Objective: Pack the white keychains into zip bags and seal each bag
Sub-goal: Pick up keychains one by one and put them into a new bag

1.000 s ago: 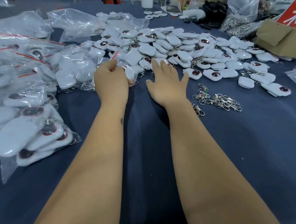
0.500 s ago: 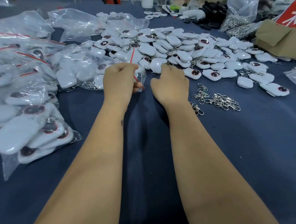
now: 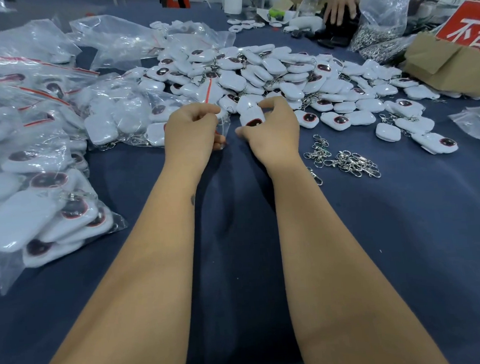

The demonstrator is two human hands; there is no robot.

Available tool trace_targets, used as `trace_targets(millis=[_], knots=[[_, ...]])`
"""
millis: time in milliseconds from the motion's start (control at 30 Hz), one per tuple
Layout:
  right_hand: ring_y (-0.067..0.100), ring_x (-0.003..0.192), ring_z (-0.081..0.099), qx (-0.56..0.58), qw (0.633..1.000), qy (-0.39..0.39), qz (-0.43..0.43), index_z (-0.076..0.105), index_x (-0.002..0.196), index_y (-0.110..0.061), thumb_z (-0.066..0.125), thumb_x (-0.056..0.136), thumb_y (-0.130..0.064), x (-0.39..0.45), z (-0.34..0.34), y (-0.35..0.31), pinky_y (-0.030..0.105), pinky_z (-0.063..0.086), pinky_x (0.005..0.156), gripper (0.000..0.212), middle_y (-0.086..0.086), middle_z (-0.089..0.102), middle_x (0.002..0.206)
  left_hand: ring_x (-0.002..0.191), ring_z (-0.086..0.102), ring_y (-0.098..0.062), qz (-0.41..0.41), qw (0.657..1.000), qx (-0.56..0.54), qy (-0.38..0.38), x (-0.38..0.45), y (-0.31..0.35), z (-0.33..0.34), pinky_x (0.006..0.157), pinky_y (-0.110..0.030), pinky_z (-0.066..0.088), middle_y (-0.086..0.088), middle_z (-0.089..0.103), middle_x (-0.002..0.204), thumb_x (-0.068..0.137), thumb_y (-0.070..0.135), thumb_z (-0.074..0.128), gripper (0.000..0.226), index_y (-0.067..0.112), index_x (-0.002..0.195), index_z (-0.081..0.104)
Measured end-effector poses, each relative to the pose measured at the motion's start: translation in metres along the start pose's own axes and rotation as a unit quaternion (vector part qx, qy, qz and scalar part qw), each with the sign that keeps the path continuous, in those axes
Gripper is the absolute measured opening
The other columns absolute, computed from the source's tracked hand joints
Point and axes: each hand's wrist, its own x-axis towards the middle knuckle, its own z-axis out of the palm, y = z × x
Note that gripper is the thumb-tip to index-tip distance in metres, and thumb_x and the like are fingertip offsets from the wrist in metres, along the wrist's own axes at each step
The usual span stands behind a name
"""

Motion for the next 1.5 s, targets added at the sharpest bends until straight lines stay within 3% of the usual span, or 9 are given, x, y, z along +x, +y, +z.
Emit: trace_targets(millis=[167, 333, 533, 600, 767, 900, 1167, 1333, 1500], knots=[[0.021, 0.097, 0.067, 0.156, 0.987, -0.030, 0.004, 0.069, 0.108, -0.008, 0.072, 0.076, 0.005, -0.007, 0.004, -0.008, 0.042, 0.055, 0.091, 0.035, 0.006, 0.070, 0.104, 0.048, 0.056, -0.006, 0.002, 1.000, -0.004, -0.003, 0.000, -0.001, 0.000, 0.054, -0.022, 0.054, -0.001, 0.062, 0.076, 0.091, 0.002, 0.048, 0.025, 0.017, 0.099, 0.067], [0.021, 0.086, 0.066, 0.248, 0.968, -0.021, 0.018, 0.050, 0.107, -0.016, 0.069, 0.081, 0.005, -0.007, 0.006, -0.009, 0.027, 0.057, 0.068, 0.038, 0.015, 0.060, 0.116, 0.048, 0.056, -0.005, 0.009, 1.000, 0.000, -0.006, 0.001, -0.002, 0.000, 0.059, -0.024, 0.057, 0.001, 0.060, 0.076, 0.091, 0.004, 0.049, 0.024, 0.019, 0.098, 0.066], [0.018, 0.073, 0.047, 0.270, 0.961, -0.066, 0.001, 0.064, 0.084, -0.009, 0.060, 0.081, 0.010, -0.010, 0.004, -0.011, 0.032, 0.044, 0.068, 0.019, 0.008, 0.054, 0.077, 0.048, 0.057, -0.007, 0.003, 1.000, -0.008, -0.007, -0.001, 0.000, 0.000, 0.057, -0.022, 0.055, -0.002, 0.063, 0.082, 0.091, 0.005, 0.048, 0.025, 0.020, 0.097, 0.067], [0.017, 0.075, 0.047, 0.263, 0.962, -0.073, -0.007, 0.063, 0.084, -0.012, 0.057, 0.083, 0.010, -0.011, 0.006, -0.012, 0.031, 0.043, 0.070, 0.022, 0.007, 0.055, 0.079, 0.049, 0.056, -0.009, 0.002, 1.000, -0.011, -0.005, -0.001, 0.001, 0.000, 0.058, -0.023, 0.056, -0.003, 0.063, 0.080, 0.091, 0.005, 0.047, 0.025, 0.019, 0.097, 0.067], [0.020, 0.093, 0.061, 0.241, 0.962, -0.126, 0.020, 0.050, 0.123, -0.018, 0.050, 0.087, 0.012, -0.010, 0.008, -0.011, 0.038, 0.054, 0.089, 0.047, 0.015, 0.064, 0.118, 0.052, 0.056, -0.012, -0.005, 1.000, -0.014, -0.005, -0.001, 0.001, 0.000, 0.059, -0.026, 0.057, -0.004, 0.060, 0.072, 0.090, 0.003, 0.045, 0.027, 0.017, 0.098, 0.068], [0.016, 0.090, 0.063, 0.238, 0.961, -0.139, 0.017, 0.044, 0.138, -0.016, 0.047, 0.086, 0.014, -0.009, 0.006, -0.011, 0.021, 0.053, 0.073, 0.060, 0.010, 0.066, 0.111, 0.050, 0.057, -0.010, -0.007, 1.000, -0.019, -0.008, -0.001, 0.001, 0.000, 0.058, -0.025, 0.056, -0.006, 0.063, 0.075, 0.089, 0.003, 0.046, 0.027, 0.017, 0.095, 0.068], [0.009, 0.066, 0.064, 0.219, 0.963, -0.155, 0.008, 0.044, 0.126, -0.023, 0.053, 0.084, 0.014, -0.009, 0.008, -0.009, 0.024, 0.055, 0.067, 0.057, 0.004, 0.070, 0.079, 0.053, 0.057, -0.012, -0.008, 0.999, -0.020, -0.024, -0.001, 0.001, 0.001, 0.058, -0.025, 0.054, -0.005, 0.066, 0.072, 0.088, 0.004, 0.052, 0.024, 0.015, 0.091, 0.072], [0.018, 0.076, 0.065, 0.220, 0.964, -0.152, 0.011, 0.058, 0.113, -0.012, 0.056, 0.084, 0.012, -0.008, 0.011, -0.010, 0.033, 0.056, 0.073, 0.038, 0.015, 0.070, 0.100, 0.067, 0.061, -0.016, 0.018, 0.999, 0.022, -0.030, 0.000, -0.002, 0.001, 0.060, -0.024, 0.054, -0.009, 0.067, 0.085, 0.088, 0.008, 0.057, 0.019, 0.016, 0.097, 0.072], [0.025, 0.086, 0.066, 0.242, 0.959, -0.146, 0.034, 0.067, 0.103, -0.008, 0.052, 0.088, 0.004, -0.005, 0.009, -0.013, 0.038, 0.056, 0.084, 0.024, 0.014, 0.070, 0.097, 0.064, 0.053, -0.016, 0.032, 0.998, 0.037, -0.033, 0.003, -0.004, 0.001, 0.064, -0.029, 0.054, -0.010, 0.060, 0.081, 0.089, 0.009, 0.058, 0.020, 0.012, 0.103, 0.072]])
